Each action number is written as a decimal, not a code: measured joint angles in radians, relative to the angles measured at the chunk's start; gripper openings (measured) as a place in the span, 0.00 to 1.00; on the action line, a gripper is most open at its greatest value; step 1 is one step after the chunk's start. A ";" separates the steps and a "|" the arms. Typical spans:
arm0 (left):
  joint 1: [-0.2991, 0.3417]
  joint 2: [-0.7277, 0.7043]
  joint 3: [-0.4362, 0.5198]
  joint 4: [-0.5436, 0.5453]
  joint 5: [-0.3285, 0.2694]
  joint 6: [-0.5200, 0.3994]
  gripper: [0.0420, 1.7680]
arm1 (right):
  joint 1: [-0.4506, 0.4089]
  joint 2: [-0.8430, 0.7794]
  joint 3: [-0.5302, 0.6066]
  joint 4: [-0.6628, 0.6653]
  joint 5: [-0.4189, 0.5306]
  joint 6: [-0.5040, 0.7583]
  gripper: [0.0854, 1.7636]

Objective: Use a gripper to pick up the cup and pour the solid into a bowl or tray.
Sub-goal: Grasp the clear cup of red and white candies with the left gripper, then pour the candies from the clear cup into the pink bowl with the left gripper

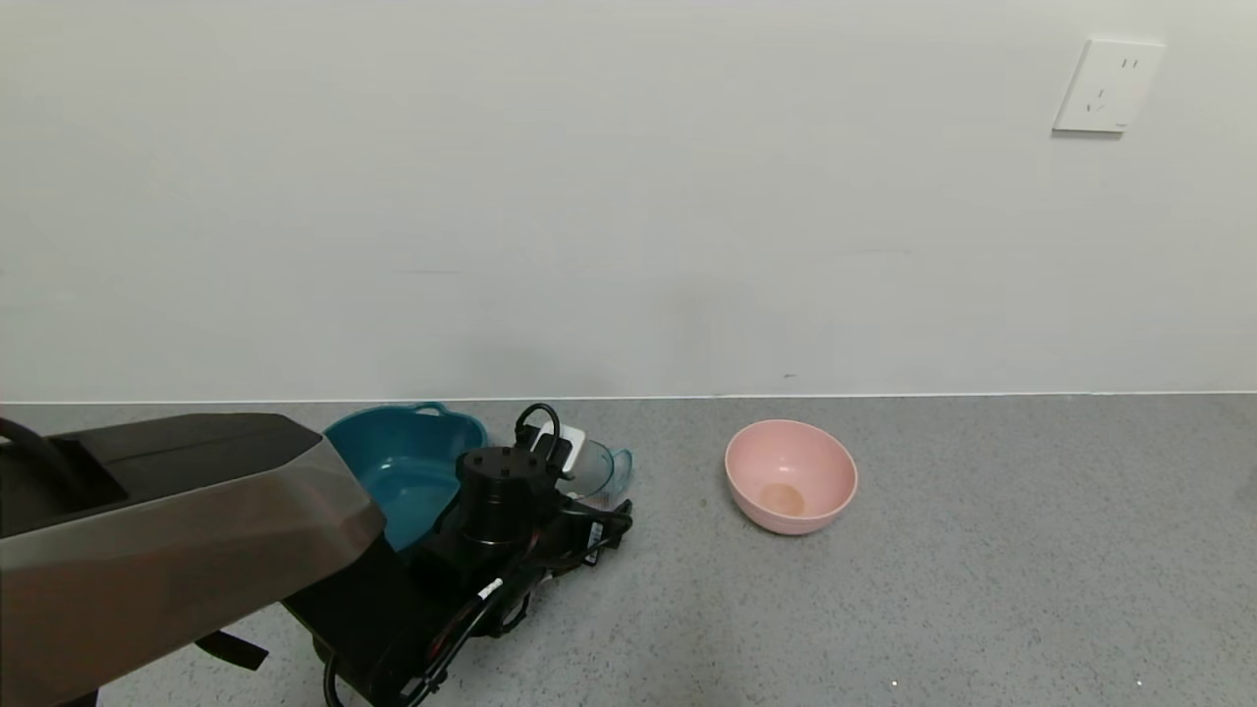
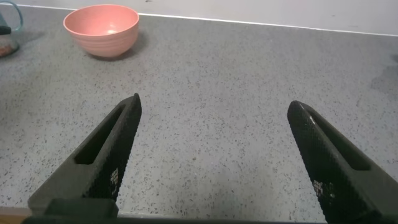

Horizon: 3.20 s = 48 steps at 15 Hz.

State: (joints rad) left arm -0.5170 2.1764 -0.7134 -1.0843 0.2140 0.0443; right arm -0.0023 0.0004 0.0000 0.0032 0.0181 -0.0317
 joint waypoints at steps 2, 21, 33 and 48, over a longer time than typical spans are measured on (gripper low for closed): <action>0.000 -0.005 0.003 -0.002 0.001 0.000 0.86 | 0.000 0.000 0.000 0.000 0.000 0.000 0.97; 0.091 -0.172 -0.040 0.149 -0.032 -0.037 0.76 | 0.000 0.000 0.000 0.000 0.000 0.000 0.97; 0.190 -0.335 -0.314 0.533 -0.060 0.148 0.76 | 0.000 0.000 0.000 0.000 0.000 0.000 0.97; -0.121 -0.037 -0.766 0.716 0.165 0.532 0.76 | 0.000 0.000 0.000 0.000 0.000 0.000 0.97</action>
State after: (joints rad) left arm -0.6379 2.1394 -1.4794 -0.3683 0.3794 0.5762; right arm -0.0023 0.0004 0.0000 0.0032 0.0181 -0.0317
